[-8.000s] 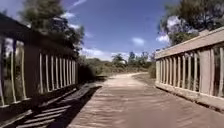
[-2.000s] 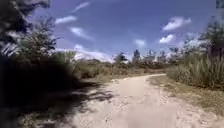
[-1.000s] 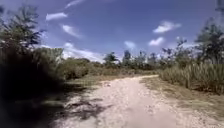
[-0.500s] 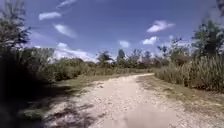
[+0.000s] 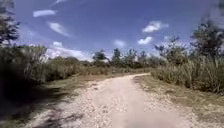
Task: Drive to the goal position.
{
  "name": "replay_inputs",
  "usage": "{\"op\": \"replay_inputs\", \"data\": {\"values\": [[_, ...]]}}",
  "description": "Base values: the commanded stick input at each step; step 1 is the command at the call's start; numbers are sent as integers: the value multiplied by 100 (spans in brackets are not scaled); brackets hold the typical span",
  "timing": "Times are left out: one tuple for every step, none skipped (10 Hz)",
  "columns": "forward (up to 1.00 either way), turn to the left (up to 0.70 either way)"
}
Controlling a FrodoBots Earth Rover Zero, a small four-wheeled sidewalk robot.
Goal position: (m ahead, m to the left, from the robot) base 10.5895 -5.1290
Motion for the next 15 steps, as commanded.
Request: {"op": "replay_inputs", "data": {"values": [[70, 0], [70, 0], [70, 0], [70, 0], [70, 0], [70, 0], [70, 0], [70, 0], [70, -6], [70, -27], [70, -27], [70, -27], [70, -19], [70, 0], [70, 0]]}}
